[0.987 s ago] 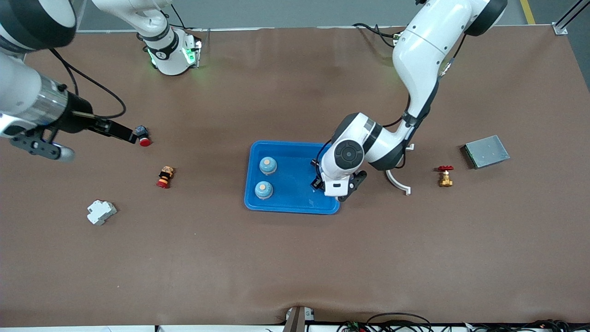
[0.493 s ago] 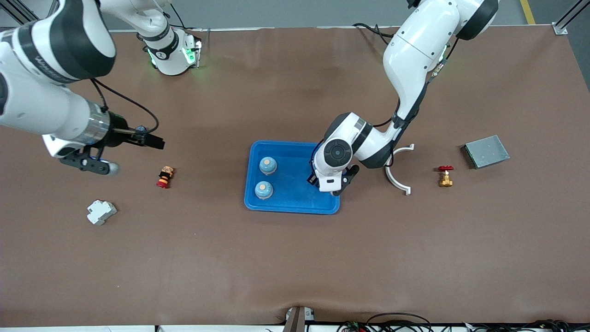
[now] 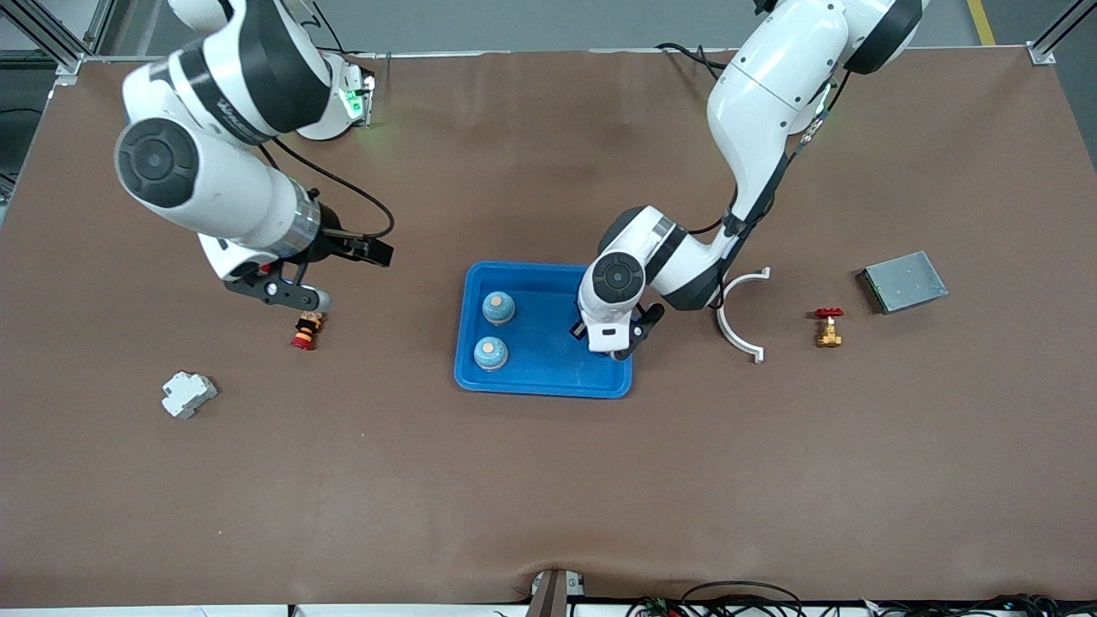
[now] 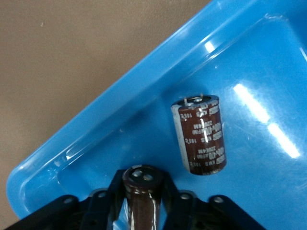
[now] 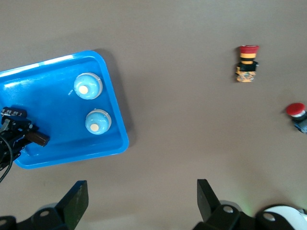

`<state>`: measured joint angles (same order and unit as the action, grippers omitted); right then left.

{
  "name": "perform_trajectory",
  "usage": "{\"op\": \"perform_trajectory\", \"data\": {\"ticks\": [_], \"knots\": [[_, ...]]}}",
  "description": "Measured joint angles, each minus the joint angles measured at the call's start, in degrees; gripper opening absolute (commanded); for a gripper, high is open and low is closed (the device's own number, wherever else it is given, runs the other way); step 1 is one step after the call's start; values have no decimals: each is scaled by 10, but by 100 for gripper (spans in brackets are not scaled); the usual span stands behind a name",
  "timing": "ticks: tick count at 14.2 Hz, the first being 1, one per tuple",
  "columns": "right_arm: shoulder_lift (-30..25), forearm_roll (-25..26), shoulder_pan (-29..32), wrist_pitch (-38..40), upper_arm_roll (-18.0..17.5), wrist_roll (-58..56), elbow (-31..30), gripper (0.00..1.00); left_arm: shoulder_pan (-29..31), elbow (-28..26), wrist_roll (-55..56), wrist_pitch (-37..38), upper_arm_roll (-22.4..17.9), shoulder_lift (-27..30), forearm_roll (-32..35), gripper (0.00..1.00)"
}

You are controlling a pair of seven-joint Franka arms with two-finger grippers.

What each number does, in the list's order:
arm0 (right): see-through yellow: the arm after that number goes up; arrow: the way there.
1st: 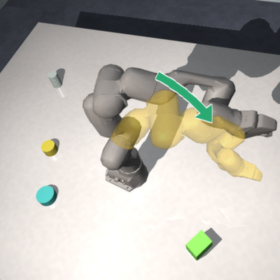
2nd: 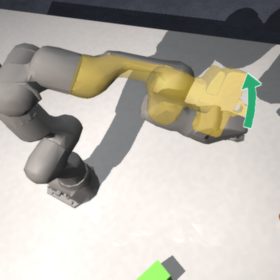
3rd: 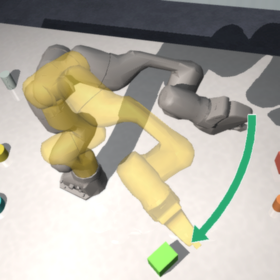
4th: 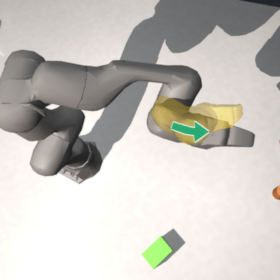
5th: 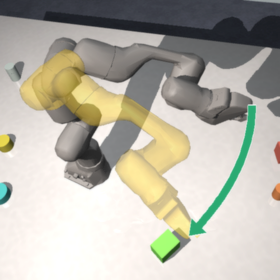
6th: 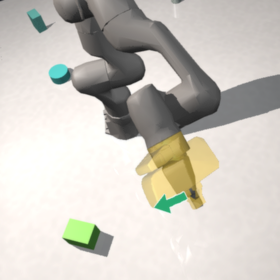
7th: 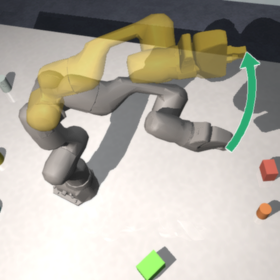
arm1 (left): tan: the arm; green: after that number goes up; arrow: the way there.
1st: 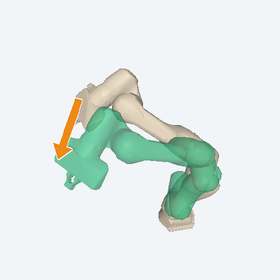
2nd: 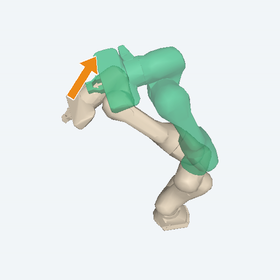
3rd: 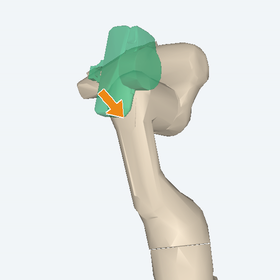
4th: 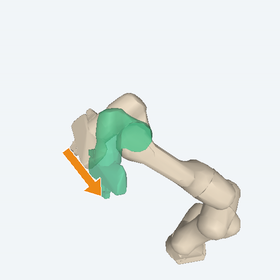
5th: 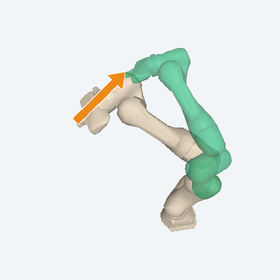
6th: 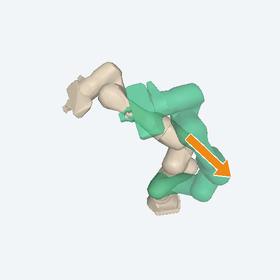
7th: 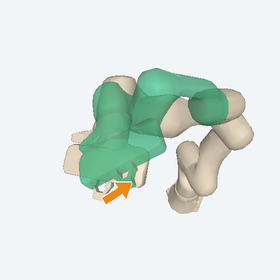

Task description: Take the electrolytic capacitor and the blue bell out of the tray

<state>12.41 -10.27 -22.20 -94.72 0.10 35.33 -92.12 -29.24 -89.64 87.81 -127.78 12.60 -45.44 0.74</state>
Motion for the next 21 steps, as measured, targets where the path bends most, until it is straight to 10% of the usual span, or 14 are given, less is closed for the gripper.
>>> {"op": "perform_trajectory", "data": {"ticks": [9, 21], "knots": [[71, -24, -71, -105, 0, 64, -1, 100, 22, 14, -10, 74, -5, 69, 38, 0], [116, 13, -133, -283, 1, 83, -98, 100, 200, 10, -298, 234, -10, 168, 39, 0]]}}
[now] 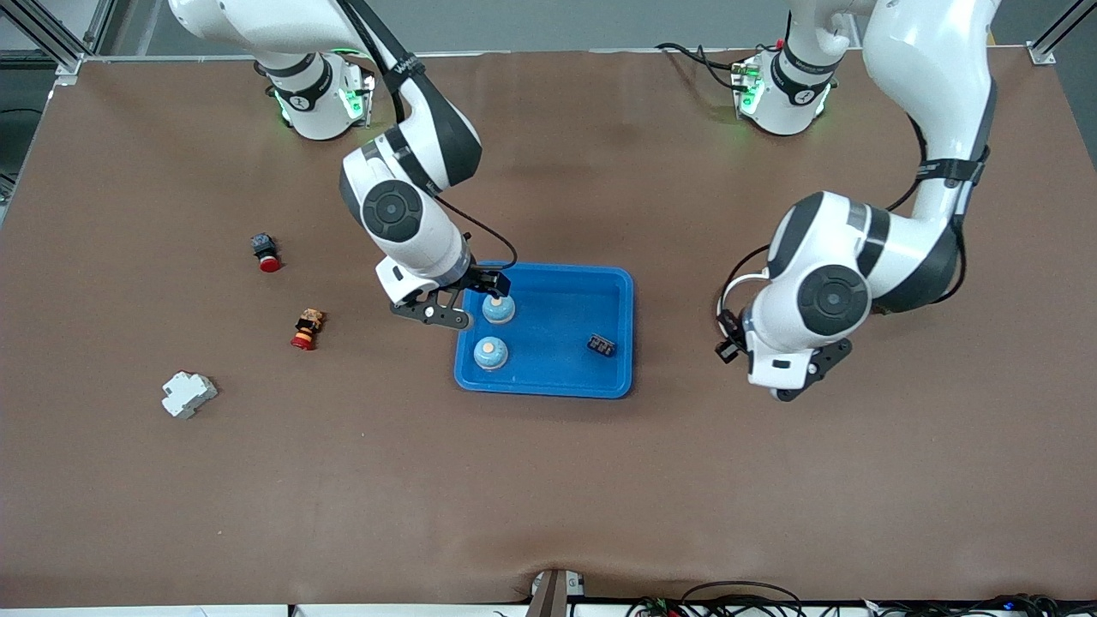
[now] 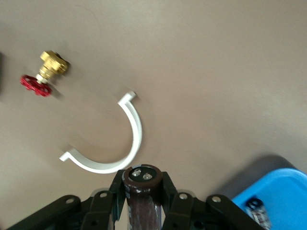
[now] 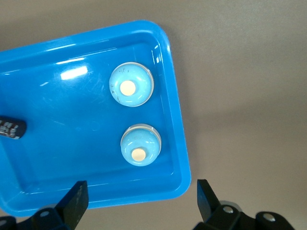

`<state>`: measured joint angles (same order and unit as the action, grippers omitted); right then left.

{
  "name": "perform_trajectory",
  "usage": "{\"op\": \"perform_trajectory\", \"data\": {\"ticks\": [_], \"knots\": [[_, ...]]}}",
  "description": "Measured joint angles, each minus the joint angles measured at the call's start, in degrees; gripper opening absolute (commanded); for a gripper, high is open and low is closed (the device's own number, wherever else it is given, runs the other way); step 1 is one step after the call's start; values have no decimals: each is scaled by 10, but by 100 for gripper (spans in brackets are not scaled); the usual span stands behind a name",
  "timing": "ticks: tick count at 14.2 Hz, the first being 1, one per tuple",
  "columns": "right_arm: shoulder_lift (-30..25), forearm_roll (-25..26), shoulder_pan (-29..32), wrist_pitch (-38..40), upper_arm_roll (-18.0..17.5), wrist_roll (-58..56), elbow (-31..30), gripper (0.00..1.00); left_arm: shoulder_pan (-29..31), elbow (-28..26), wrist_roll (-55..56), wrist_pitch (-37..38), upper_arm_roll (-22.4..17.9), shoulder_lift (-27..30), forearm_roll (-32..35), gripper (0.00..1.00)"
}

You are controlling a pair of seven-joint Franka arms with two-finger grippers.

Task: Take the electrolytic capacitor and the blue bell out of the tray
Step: 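Lift the capacitor with the left gripper while the right gripper reaches the bell, then release the capacitor with the left gripper while the right gripper grasps the bell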

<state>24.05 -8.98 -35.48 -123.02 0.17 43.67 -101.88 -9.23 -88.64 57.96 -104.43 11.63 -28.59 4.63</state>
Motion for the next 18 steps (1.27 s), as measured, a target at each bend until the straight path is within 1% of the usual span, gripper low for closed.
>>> {"op": "perform_trajectory", "data": {"ticks": [6, 9, 11, 14, 18], "knots": [[50, 12, -20, -59, 0, 19, 0, 100, 99, -13, -138, 23, -1, 0, 10, 0], [68, 12, -20, -69, 0, 19, 1, 100, 135, -27, -174, 23, -1, -4, 39, 0], [79, 12, -22, -78, 0, 19, 2, 100, 155, -34, -185, 19, -1, -13, 44, 0], [96, 12, -27, -87, 0, 20, 4, 100, 171, -53, -185, -17, 0, -27, 46, 0], [117, 12, -35, -90, 0, 20, 18, 100, 174, -107, -158, -81, 1, -29, 42, 0]]}}
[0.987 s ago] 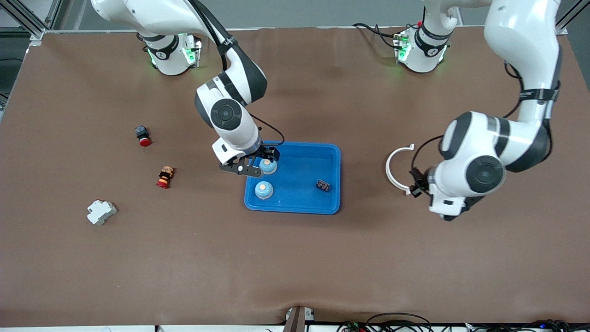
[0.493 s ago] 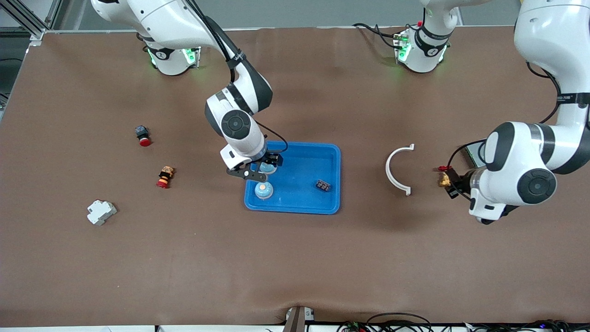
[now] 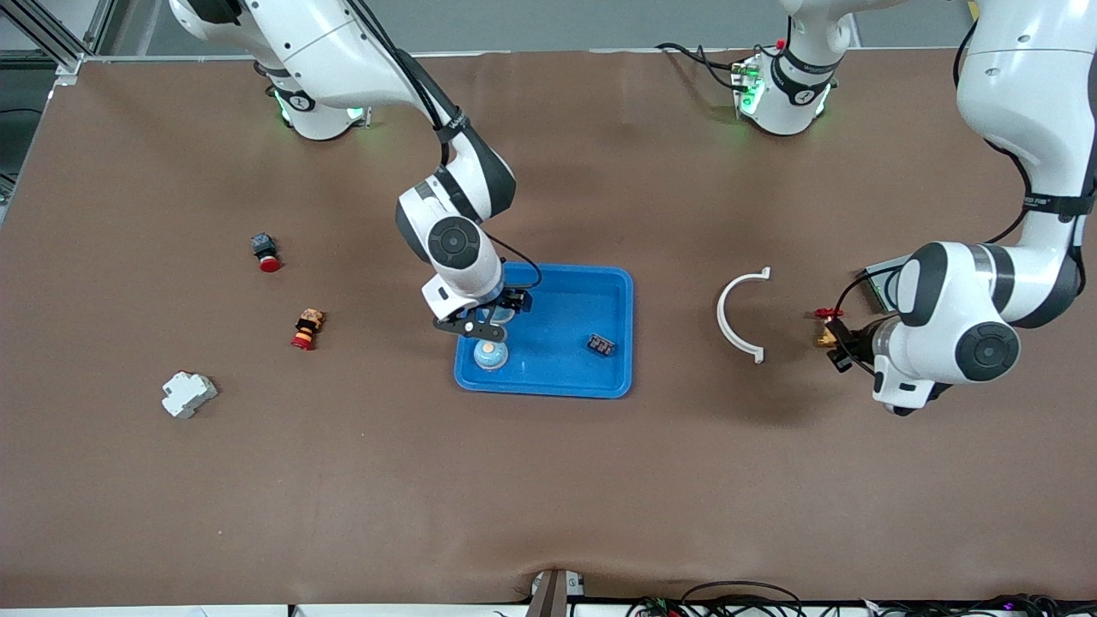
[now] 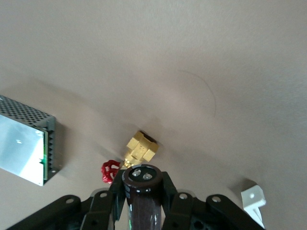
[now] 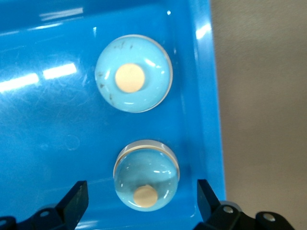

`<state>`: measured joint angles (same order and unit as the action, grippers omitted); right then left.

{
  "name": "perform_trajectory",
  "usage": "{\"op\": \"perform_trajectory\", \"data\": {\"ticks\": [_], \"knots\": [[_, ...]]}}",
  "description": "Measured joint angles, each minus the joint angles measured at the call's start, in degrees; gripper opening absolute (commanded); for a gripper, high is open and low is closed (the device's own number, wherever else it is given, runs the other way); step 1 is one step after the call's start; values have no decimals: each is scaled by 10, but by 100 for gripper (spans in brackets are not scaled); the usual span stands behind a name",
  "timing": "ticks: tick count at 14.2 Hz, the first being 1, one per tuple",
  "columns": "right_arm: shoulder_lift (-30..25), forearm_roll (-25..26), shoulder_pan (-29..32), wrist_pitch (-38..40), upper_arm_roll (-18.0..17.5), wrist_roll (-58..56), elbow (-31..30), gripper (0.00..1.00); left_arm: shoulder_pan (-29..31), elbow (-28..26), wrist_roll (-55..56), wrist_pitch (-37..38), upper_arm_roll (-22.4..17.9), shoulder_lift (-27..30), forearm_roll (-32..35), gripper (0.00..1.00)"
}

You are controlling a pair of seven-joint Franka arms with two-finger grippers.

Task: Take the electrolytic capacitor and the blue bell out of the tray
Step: 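Release the capacitor with the left gripper while the right gripper grasps the bell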

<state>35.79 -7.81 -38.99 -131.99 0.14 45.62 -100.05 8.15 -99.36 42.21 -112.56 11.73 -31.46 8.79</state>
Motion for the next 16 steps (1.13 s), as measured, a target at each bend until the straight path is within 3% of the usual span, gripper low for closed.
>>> {"op": "perform_trajectory", "data": {"ticks": [8, 10, 11, 12, 13, 16], "knots": [[24, 1, -6, -12, 0, 0, 6, 100, 0, -73, 73, -78, 7, 0, -45, 0], [27, 4, -6, -12, 0, 0, 6, 100, -1, -76, 73, -79, 7, -2, -46, 16], [28, 5, -6, -12, 0, 0, 6, 100, -3, -76, 73, -79, 8, -2, -46, 37], [28, 6, -6, -12, 0, 0, 6, 100, -8, -76, 73, -79, 8, -3, -46, 78], [28, 6, -6, -12, 0, 0, 6, 88, -12, -77, 75, -79, 9, -4, -47, 100], [28, 8, -6, -12, 2, 0, 6, 42, -23, -76, 75, -80, 10, -4, -47, 100]]}}
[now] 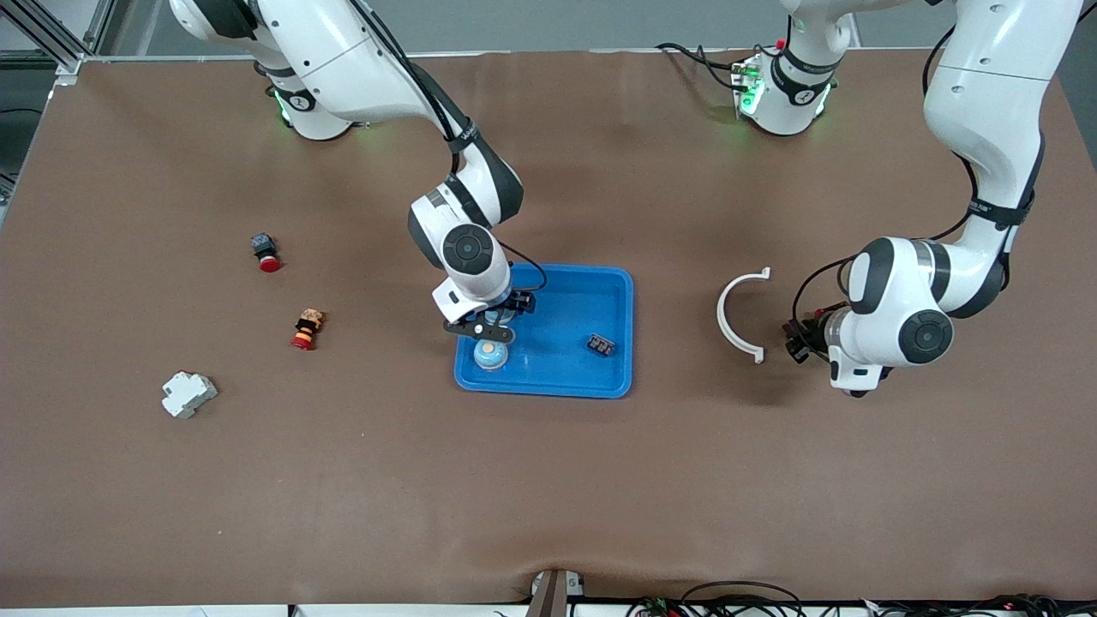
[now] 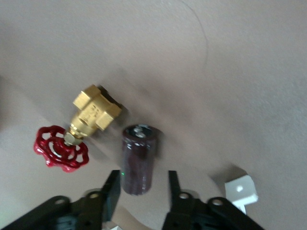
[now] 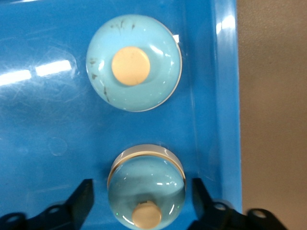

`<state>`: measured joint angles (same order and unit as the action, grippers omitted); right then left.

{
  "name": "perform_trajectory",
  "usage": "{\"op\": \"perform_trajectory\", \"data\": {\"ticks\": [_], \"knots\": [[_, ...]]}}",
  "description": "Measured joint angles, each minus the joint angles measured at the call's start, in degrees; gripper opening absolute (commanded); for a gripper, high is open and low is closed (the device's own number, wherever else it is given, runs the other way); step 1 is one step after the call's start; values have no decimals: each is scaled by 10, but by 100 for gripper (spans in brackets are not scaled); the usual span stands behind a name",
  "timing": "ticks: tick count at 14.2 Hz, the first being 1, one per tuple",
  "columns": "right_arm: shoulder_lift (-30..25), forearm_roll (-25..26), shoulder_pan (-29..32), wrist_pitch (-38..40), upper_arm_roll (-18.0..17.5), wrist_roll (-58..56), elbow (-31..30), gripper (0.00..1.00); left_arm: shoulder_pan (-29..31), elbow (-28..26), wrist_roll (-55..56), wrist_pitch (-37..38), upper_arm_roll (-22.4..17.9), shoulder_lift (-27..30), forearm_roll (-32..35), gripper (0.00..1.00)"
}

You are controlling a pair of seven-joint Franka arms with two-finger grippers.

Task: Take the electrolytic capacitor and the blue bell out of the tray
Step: 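Release the capacitor with the left gripper while the right gripper grasps the bell, then lift the bell with the right gripper while the left gripper grasps another capacitor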

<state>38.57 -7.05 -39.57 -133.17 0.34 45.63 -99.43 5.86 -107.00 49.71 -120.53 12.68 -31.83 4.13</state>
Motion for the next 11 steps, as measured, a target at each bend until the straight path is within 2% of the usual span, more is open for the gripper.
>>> {"op": "perform_trajectory", "data": {"ticks": [2, 3, 5, 8, 11], "knots": [[-1, 0, 0, 0, 2, 0, 1, 19, -14, 1, 2, 0, 0, 0, 0, 100], [0, 0, 0, 0, 2, 0, 1, 15, -20, 3, 8, 0, 0, 0, 0, 100], [0, 0, 0, 0, 2, 0, 2, 15, -24, 16, 14, 7, 0, 1, 0, 100], [0, 0, 0, 1, 2, 1, 8, 15, -22, 71, 15, 66, 0, 5, 0, 100], [-20, 0, 7, 60, 10, 1, 34, 15, -29, 130, 8, 117, 1, 18, 0, 100]]}}
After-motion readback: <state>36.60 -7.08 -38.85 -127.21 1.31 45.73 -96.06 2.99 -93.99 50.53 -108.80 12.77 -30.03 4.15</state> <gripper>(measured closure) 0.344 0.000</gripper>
